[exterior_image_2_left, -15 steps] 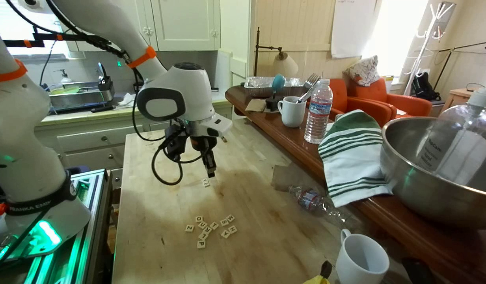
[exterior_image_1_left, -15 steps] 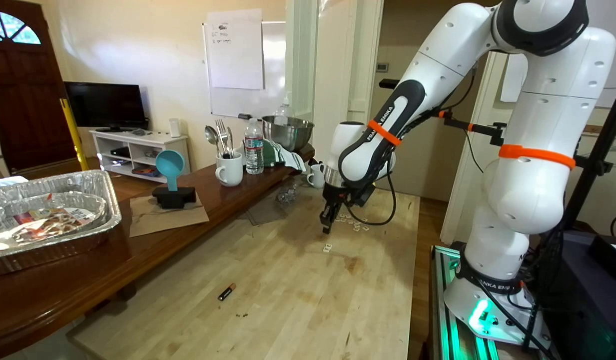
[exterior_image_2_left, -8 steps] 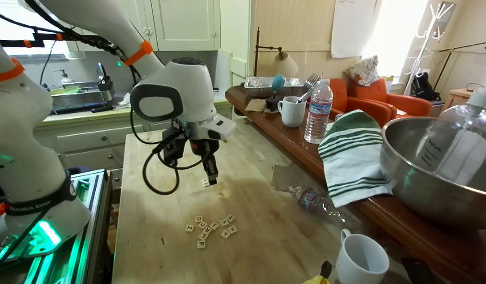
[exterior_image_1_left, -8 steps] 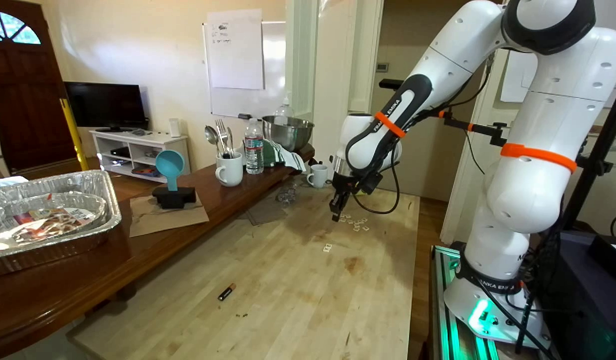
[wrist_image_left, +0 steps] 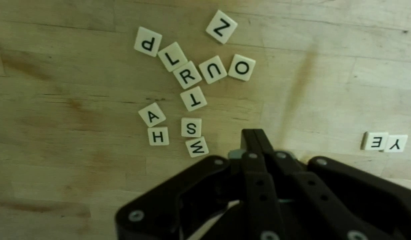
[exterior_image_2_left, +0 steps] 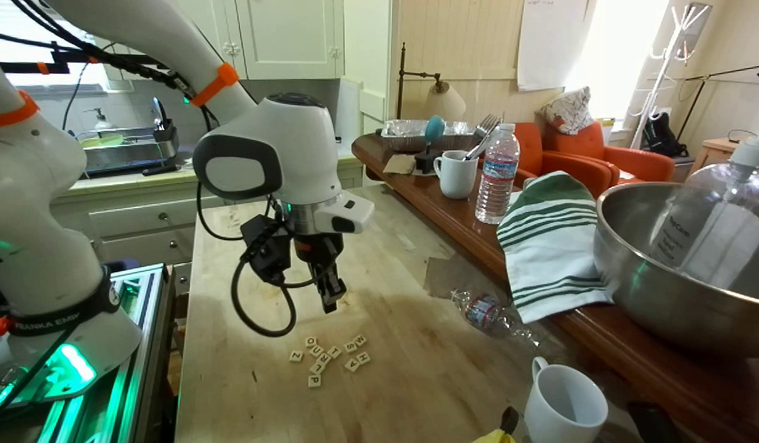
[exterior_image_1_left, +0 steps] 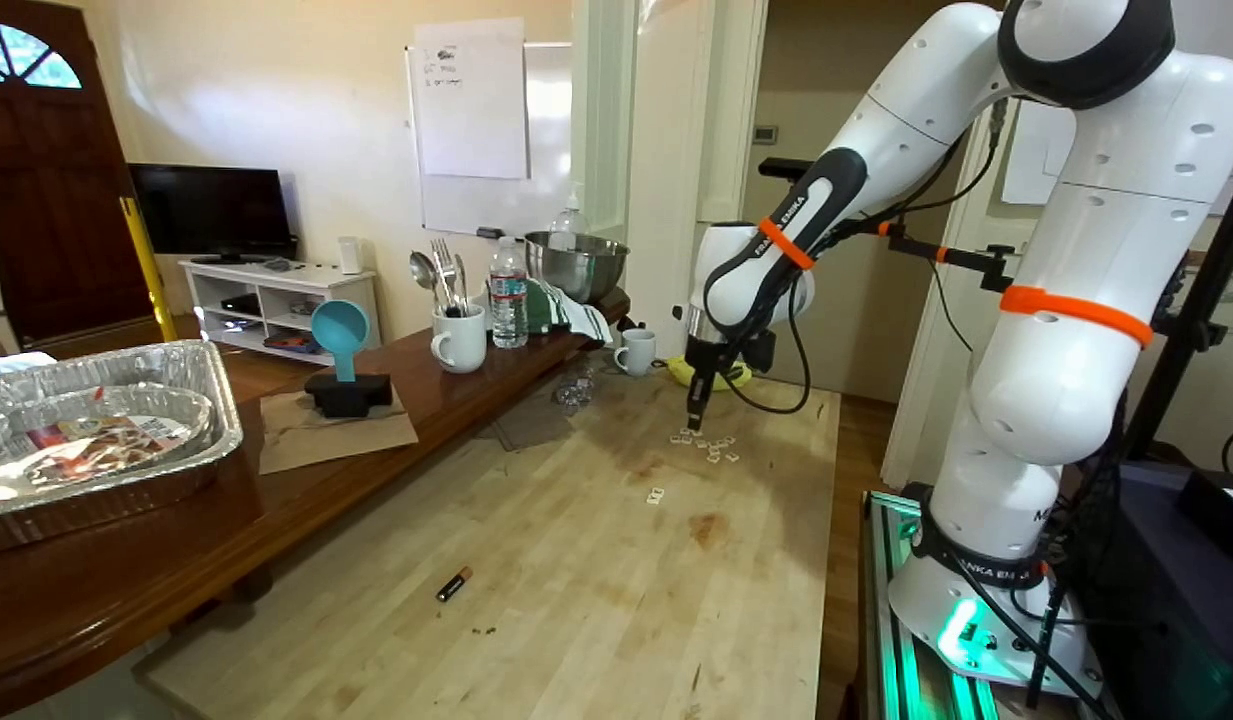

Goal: Create the word 'Yet' using the tiles on the counter.

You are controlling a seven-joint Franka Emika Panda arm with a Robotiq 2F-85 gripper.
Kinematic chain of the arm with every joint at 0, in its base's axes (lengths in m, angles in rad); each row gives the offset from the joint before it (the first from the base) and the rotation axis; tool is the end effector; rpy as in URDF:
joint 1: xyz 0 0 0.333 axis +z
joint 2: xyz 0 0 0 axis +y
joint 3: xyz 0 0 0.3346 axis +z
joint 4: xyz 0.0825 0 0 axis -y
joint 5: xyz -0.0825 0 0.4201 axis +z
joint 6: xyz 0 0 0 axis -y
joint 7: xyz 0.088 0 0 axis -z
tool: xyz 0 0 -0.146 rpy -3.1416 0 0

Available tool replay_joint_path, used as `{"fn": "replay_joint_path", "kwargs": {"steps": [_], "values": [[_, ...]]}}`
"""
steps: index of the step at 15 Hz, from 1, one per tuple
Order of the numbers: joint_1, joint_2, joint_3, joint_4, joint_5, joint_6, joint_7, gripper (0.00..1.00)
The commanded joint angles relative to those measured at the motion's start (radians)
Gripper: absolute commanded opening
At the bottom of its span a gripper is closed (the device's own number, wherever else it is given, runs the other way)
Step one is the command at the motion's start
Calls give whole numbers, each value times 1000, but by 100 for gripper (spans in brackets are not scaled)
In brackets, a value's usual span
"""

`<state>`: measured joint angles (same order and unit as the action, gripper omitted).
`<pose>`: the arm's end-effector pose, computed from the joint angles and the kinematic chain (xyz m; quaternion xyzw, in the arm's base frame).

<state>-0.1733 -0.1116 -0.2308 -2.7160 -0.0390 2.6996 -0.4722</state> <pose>0.3986 -0.1659 0.2178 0.9976 0.0513 0.0435 0.0164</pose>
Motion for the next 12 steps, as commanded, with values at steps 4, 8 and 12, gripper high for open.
{"fn": "replay_joint_path", "kwargs": {"steps": [4, 8, 12], "values": [[-27, 93, -33, 44, -54, 2, -144, 0], [-48, 145, -36, 69, -61, 41, -170, 0], [-66, 188, -28, 85, -34, 89, -201, 0]]}}
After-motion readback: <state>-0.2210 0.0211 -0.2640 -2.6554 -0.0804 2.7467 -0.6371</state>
